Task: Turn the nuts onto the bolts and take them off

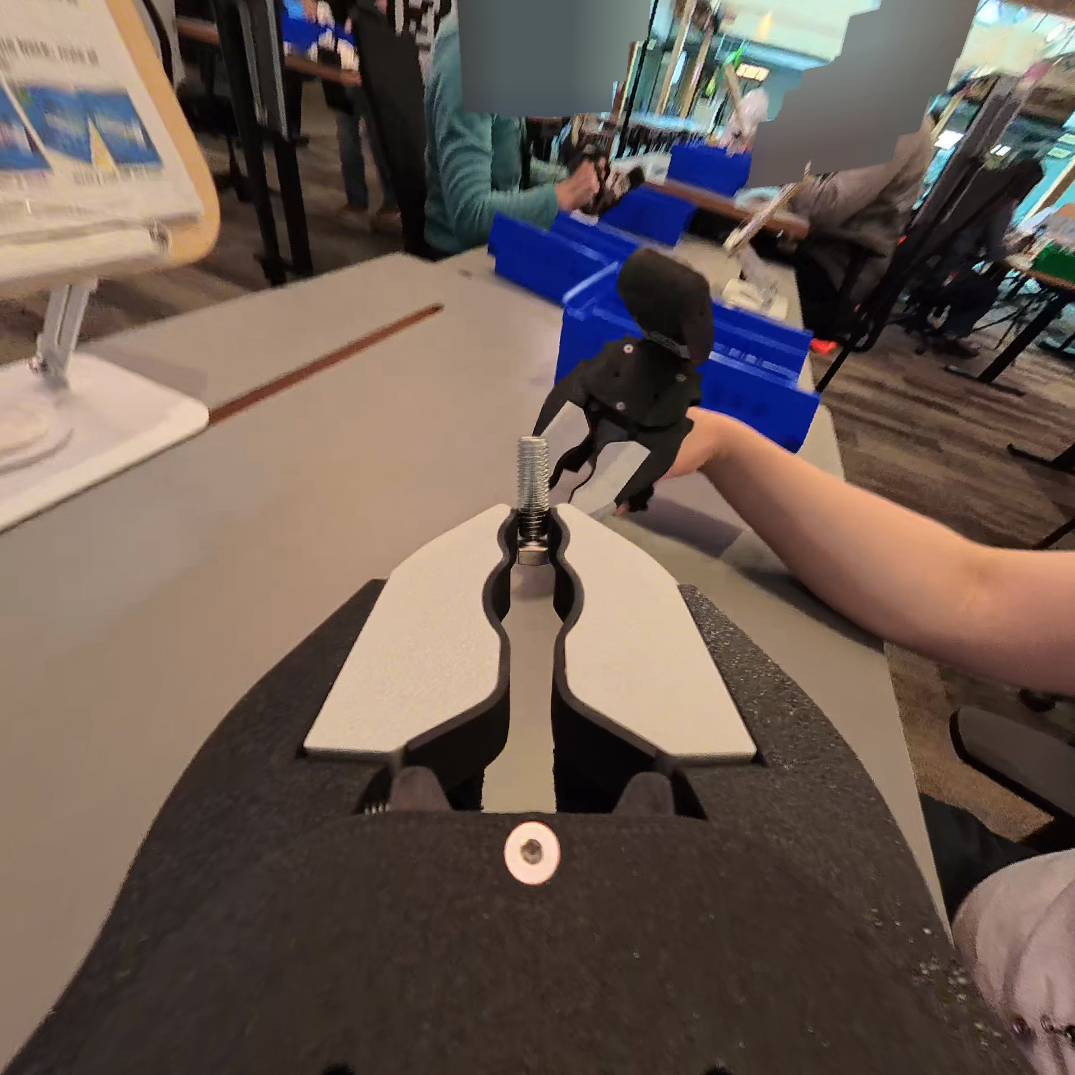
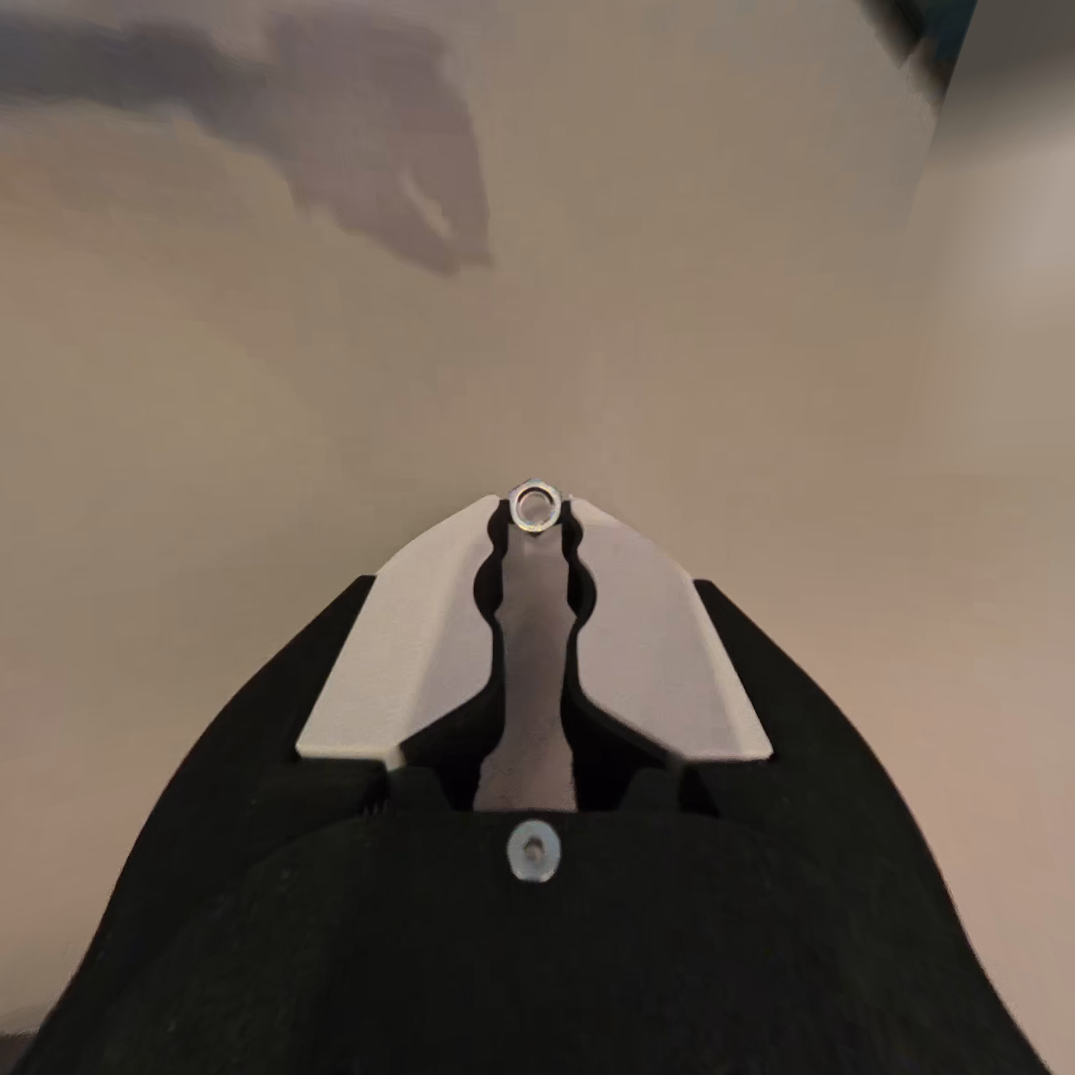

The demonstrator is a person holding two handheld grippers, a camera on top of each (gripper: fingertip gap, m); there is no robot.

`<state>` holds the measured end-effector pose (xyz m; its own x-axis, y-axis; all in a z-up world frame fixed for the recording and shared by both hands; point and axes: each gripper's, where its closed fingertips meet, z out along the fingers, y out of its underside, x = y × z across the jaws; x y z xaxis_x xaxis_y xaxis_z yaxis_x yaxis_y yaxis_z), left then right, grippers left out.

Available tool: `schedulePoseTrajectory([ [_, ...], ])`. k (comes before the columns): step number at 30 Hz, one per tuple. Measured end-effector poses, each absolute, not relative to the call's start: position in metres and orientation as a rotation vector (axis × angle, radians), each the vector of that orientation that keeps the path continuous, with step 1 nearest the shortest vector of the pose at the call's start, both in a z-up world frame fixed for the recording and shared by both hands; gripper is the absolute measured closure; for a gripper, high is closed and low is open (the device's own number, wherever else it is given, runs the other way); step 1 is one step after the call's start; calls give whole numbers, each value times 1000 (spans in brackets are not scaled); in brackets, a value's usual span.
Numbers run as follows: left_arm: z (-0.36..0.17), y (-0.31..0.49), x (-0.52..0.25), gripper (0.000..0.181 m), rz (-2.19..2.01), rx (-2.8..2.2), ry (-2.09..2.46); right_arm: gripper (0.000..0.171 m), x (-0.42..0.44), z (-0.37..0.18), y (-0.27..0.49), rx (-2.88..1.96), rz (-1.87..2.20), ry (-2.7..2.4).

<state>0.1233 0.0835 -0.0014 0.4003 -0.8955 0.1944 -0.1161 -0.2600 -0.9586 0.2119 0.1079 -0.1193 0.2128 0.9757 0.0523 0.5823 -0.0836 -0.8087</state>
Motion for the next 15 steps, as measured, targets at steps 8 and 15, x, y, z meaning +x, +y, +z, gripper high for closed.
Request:
schedulePoseTrajectory([
  [8, 68, 86, 137, 172, -1089, -1404, 919, 154, 174, 72, 77, -1437, 829, -1493],
  [15, 104, 64, 138, 172, -1115, -1294, 1010, 154, 138, 139, 54, -1334, 787, -1740],
])
